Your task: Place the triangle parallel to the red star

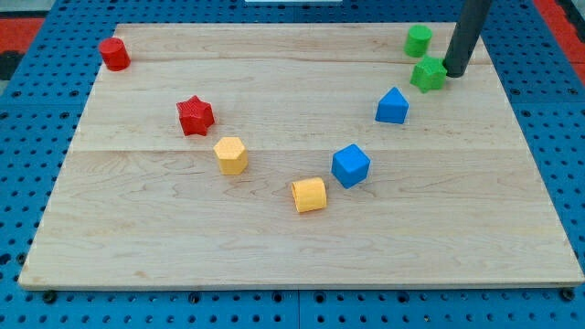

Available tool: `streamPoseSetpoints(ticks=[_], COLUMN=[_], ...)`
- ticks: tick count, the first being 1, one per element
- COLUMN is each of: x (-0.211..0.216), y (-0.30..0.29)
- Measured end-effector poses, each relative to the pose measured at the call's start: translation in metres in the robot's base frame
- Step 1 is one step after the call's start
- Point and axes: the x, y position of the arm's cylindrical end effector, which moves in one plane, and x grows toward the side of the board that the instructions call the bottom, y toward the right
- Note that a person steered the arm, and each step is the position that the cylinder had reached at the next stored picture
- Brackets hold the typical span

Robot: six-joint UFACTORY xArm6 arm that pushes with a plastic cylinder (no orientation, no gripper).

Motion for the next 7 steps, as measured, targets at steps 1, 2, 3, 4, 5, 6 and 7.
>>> streamPoseSetpoints(ticks=[1, 2, 3, 4, 5, 6, 7], x=[0.024, 0.073, 0.077, 0.070, 0.070, 0.068, 0.067], y=[0.002, -0.006, -0.045, -0.067, -0.086, -0.108, -0.148])
